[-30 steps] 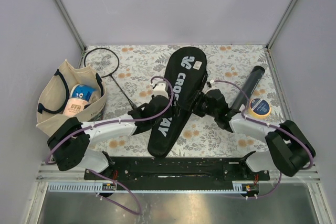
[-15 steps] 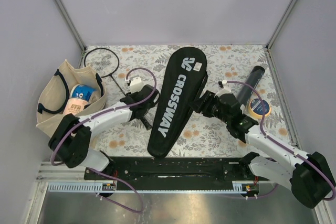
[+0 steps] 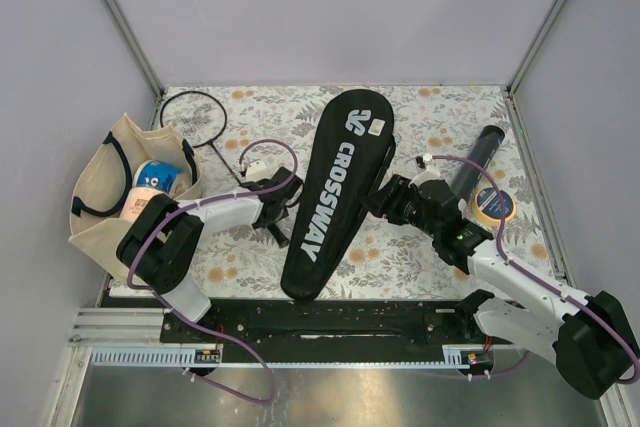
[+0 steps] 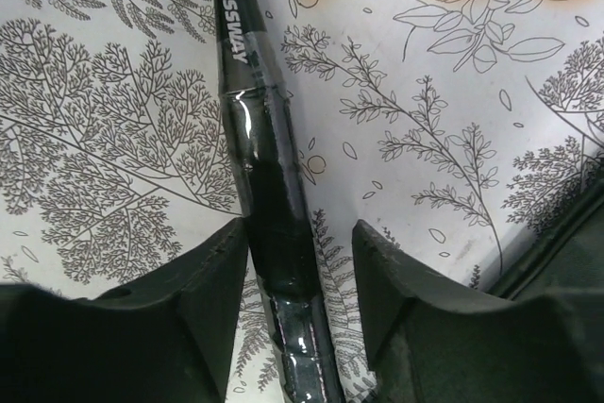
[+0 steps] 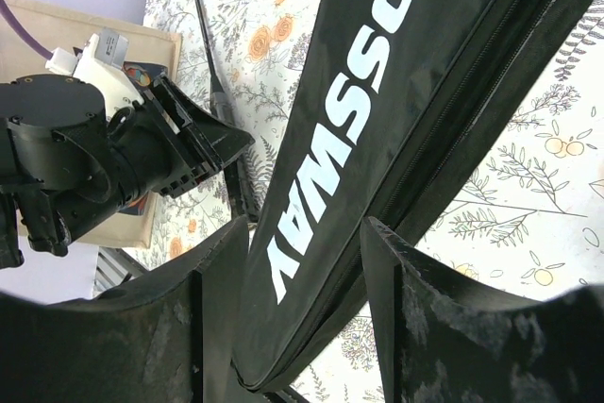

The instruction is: Pack up the badminton gear

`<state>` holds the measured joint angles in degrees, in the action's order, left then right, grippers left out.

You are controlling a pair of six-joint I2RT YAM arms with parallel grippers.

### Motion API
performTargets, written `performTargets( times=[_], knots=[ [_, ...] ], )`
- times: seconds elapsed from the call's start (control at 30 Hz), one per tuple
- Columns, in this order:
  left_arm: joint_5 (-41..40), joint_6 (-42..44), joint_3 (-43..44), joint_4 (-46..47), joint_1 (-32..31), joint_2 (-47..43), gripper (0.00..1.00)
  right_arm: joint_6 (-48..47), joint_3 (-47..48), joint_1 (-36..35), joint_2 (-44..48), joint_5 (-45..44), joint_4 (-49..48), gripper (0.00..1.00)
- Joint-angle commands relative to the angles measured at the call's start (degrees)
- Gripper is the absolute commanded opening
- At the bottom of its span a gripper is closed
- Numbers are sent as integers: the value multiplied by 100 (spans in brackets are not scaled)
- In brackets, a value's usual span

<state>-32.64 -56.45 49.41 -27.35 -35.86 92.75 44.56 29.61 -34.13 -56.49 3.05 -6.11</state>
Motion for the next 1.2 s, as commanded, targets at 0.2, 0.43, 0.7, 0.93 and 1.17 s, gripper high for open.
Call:
performTargets(
  times=[0.2,0.43,0.7,0.93,1.17],
  knots=[
    [802,-60,-440,581,96,-380,17,18,54,-6,-178,213,-408,60],
    [1444,134,-880,898,61,-1065,0,377,590,-6,-1380,828,-1241,68],
    [1752,-68,-1345,828,-325,-2339,0,1406,1503,-374,-3384,1496,-2552,76],
    [1981,-499,-1961,802,-466,-3446,0,1986,2180,-902,-4712,1523,-3291,77],
    [2051,-543,-2313,898,-475,-4045,0,2057,2848,-1236,-5635,1690,-3379,72]
  ],
)
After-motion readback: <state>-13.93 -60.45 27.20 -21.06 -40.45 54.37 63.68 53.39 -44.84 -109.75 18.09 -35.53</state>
